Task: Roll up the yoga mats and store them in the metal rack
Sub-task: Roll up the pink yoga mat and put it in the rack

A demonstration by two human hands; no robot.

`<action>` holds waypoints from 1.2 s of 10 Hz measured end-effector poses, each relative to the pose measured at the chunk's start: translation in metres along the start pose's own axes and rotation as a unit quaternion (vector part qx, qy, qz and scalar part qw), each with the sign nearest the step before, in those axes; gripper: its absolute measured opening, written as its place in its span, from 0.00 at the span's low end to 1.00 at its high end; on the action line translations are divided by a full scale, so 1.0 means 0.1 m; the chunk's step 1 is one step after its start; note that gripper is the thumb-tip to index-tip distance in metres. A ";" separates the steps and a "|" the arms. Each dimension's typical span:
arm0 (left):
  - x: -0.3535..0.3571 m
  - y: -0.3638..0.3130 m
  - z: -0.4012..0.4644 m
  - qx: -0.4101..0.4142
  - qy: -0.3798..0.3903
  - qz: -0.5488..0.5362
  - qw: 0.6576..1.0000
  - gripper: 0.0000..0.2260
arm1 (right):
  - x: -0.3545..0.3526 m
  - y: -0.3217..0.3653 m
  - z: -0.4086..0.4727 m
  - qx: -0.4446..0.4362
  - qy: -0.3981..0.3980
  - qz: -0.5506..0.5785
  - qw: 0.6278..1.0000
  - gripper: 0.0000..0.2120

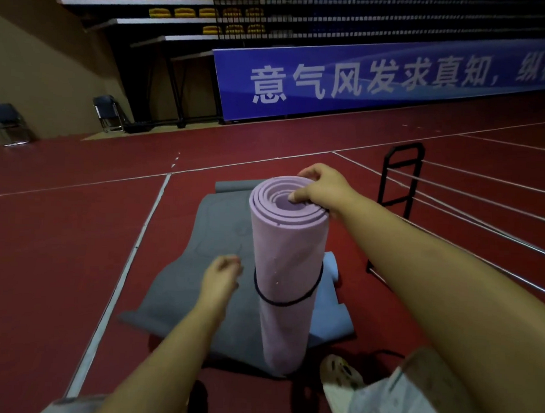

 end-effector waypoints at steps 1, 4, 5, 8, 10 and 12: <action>-0.11 -0.62 -0.10 -0.001 0.015 -0.131 0.991 0.10 | 0.03 -0.04 -0.05 0.013 0.026 0.090 0.996 0.14; -0.27 -1.09 -0.35 0.058 0.031 0.058 0.996 0.19 | 0.06 -1.49 -0.56 0.256 0.044 0.140 0.955 0.11; -0.36 -1.04 -0.34 0.050 0.019 0.046 0.998 0.27 | 0.23 -1.61 -0.63 0.239 0.062 0.163 0.955 0.10; -0.41 -0.94 -0.47 0.046 0.052 0.060 0.996 0.28 | 0.17 -2.30 -0.59 0.242 -0.020 -0.089 0.966 0.14; -0.54 -0.94 -0.21 0.021 0.023 0.037 0.999 0.26 | 0.26 -1.27 -0.32 0.073 -0.080 0.070 0.992 0.12; -0.52 -1.11 0.61 -0.016 0.057 0.046 0.997 0.35 | 0.61 -0.08 0.24 0.062 0.115 0.192 0.973 0.14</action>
Point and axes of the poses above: each hand's wrist, its own z-axis towards the middle knuckle, its own x-axis out of the palm, y = z × x, the point moved 6 cm from there along z, towards the middle knuckle, and after that the axes turned 14 degrees about z, right-handed, at the moved point
